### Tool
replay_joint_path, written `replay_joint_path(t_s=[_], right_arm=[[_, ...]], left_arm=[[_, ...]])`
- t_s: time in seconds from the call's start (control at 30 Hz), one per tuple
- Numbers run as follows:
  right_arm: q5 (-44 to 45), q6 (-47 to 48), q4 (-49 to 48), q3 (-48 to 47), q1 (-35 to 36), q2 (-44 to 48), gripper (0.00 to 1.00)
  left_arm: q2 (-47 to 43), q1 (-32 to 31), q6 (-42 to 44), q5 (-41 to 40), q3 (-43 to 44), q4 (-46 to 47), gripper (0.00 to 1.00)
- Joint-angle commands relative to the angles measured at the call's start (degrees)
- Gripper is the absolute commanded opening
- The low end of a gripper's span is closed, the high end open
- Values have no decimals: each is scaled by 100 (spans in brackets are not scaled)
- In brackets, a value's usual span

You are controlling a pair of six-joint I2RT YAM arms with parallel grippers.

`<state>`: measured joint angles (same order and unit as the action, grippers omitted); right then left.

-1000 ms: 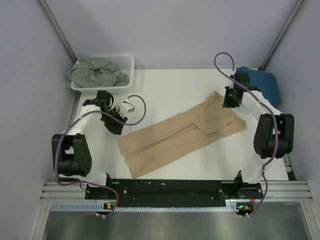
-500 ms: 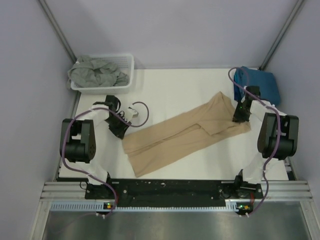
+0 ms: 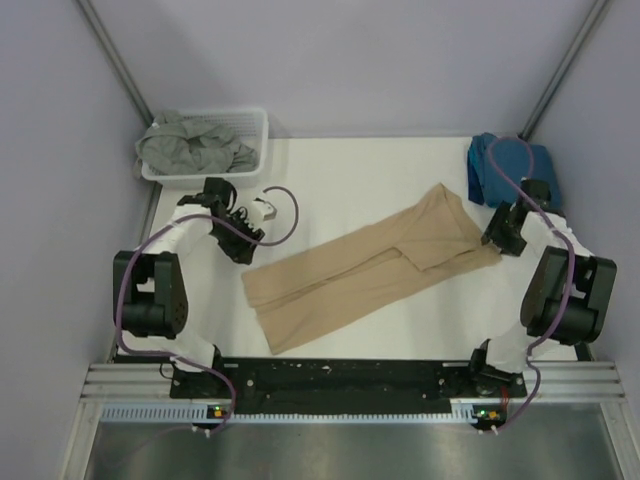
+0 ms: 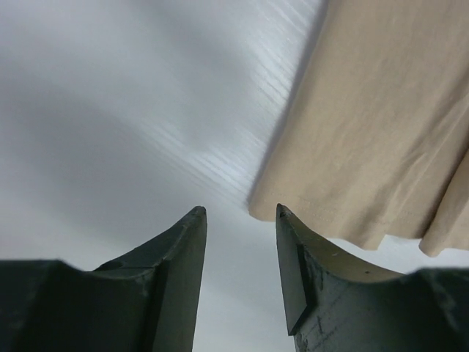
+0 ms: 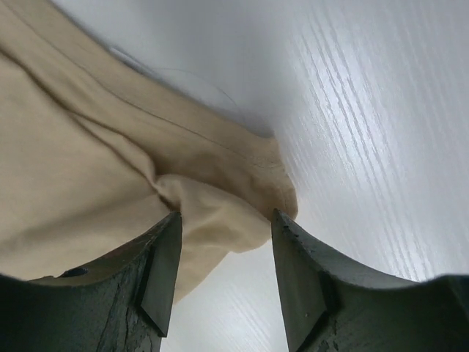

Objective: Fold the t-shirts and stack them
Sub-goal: Rotate the tshirt 80 degrees

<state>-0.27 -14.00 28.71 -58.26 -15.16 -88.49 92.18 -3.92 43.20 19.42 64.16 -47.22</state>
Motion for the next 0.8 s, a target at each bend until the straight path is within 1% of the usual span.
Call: replay_joint_path(t_s=[0.0,0.03,0.1,0.13,0.17,0.2,0.23,0.33,0.43,0.5,0.57,0.63,0.7,0.73,0.77], right_arm=[[-236,-51,-146,78,-110,-598,49],[-297,-24,-155,43,-110,-756,42],[-490,46,-138,-36,-93,-1029,25],[-657,73,-146,-97,-84,-1152,17],[-745,108,-146,-185,-40,-1275,10],[-798,178,-129,-281,47,-1398,7],[-842,248,-111,-422,161,-1495,6],[-974,450,81,-1001,609,-1943,3],[-1018,328,188,-1774,952,-2391,3],[-1054,240,258,-2450,1154,-2821,3],[-1106,187,363,-3354,1295,-3313,3],[-1246,126,538,-4390,1453,-3971,4],[-1361,-23,775,-5576,1481,-4648,7],[-1405,-137,864,-6217,1481,-5008,8],[-1457,-260,891,-6746,1629,-5325,10]], left_arm=[[483,-108,-136,221,97,424,48],[598,-170,-136,142,44,511,48],[731,-275,-58,-51,-131,635,45],[740,-319,4,-78,-219,653,41],[722,-354,74,-70,-333,635,34],[670,-381,162,-44,-430,592,27],[626,-407,284,17,-561,513,23],[424,-486,741,237,-974,109,20],[126,-583,1303,264,-1598,-278,20],[-112,-636,1602,281,-1932,-445,20],[-305,-750,1805,413,-2161,-603,20],[-481,-1012,1867,615,-2267,-674,22],[-631,-1416,1806,896,-2303,-622,24],[-649,-1714,1736,836,-2294,-587,25],[-684,-1943,1623,809,-2285,-447,25]])
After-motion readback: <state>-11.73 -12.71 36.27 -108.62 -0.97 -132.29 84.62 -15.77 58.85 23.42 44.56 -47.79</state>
